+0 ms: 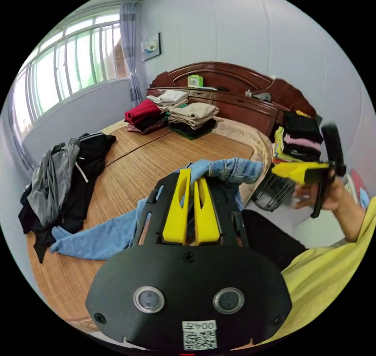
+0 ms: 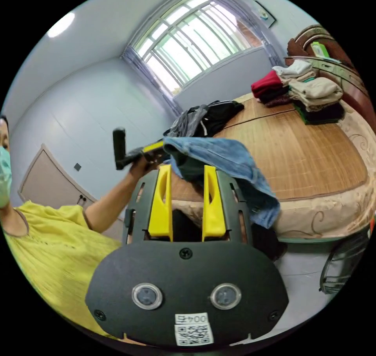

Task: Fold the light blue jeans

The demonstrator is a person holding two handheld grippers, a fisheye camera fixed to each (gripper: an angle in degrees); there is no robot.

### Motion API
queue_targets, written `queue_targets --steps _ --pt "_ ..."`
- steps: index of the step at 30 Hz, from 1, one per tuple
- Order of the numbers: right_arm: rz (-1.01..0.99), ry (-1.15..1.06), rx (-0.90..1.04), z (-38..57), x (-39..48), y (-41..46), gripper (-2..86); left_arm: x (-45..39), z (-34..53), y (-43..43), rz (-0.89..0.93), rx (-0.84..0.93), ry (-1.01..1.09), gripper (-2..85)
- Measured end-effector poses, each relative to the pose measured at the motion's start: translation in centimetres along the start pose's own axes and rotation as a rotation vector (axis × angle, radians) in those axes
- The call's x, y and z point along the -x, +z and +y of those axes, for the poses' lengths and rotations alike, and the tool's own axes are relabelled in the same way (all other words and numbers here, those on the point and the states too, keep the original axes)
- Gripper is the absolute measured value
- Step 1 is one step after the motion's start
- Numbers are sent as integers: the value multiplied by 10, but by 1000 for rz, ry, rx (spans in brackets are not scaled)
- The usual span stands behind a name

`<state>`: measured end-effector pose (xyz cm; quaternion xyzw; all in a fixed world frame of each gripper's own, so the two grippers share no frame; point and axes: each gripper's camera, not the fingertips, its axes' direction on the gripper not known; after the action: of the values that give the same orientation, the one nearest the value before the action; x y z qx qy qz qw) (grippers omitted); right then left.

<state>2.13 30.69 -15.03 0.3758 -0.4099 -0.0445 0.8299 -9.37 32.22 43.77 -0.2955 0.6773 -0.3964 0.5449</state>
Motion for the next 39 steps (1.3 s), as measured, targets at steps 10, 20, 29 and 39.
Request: queue_targets --steps 10,20,29,39 --pt "304 77 61 70 -27 51 230 27 15 -69 115 -123 -138 0" --pt "268 -22 158 75 49 148 272 18 59 -103 139 -138 -233 0" --pt "408 -107 236 96 59 206 252 -7 102 -116 156 -152 -283 -1" --pt "555 -135 230 69 49 209 128 -19 182 -155 170 -257 -380 -1"
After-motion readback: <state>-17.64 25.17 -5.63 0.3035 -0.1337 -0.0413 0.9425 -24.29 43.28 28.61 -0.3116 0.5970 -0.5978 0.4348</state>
